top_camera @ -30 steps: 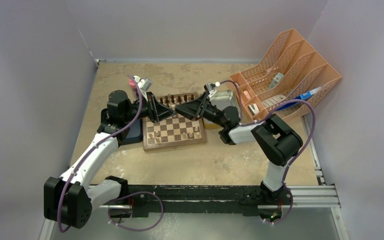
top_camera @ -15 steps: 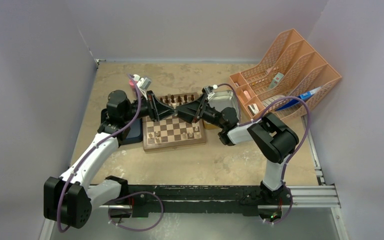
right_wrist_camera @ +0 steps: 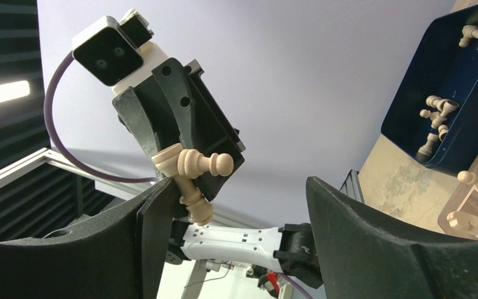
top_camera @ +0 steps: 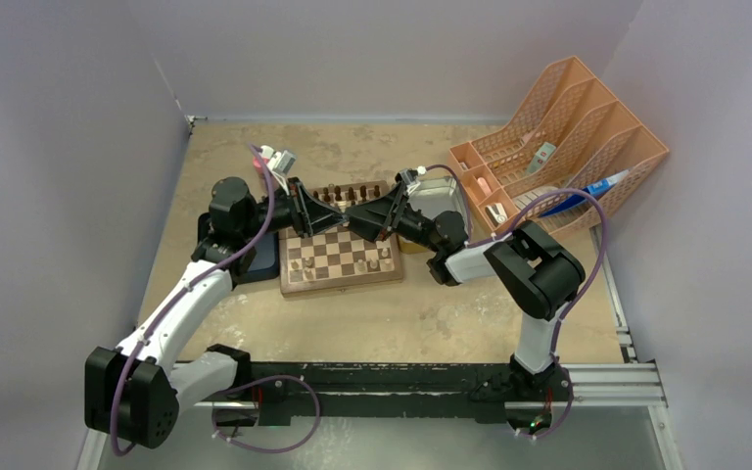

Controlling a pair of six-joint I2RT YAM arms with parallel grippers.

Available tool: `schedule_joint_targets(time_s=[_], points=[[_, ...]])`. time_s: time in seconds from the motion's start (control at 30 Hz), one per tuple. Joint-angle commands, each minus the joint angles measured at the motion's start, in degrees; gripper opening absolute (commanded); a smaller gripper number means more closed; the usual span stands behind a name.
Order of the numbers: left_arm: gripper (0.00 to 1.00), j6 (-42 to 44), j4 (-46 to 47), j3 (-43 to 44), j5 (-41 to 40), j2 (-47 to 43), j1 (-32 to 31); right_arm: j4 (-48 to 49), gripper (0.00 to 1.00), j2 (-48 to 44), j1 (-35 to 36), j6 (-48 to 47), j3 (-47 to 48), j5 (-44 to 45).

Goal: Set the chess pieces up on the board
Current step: Pick up the chess piece from the storage box.

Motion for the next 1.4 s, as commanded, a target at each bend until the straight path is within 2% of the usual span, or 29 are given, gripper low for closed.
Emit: schedule_joint_targets(time_s=[0.0, 0.23, 0.7, 1.37], points=[[0.0, -1.2, 0.9, -0.4, -1.2, -2.2, -0.8, 28.9, 0.76, -2.4, -0.3, -0.2, -0.6, 0.0], [0.0, -3.9, 0.4, -2.1, -3.1, -3.4, -0.8, 29.5, 0.73, -3.4, -0.2, -0.7, -0.9, 0.1], [0.0, -9.8, 2.2, -4.5, -4.7, -4.5, -0.8, 32.0, 0.73, -3.9, -0.3, 0.5, -0.7, 0.0], [0.0, -18.8, 13.5, -9.2, -3.6, -3.6, -1.4, 33.3, 0.78, -4.4, 0.3, 2.1, -0.8, 0.1]])
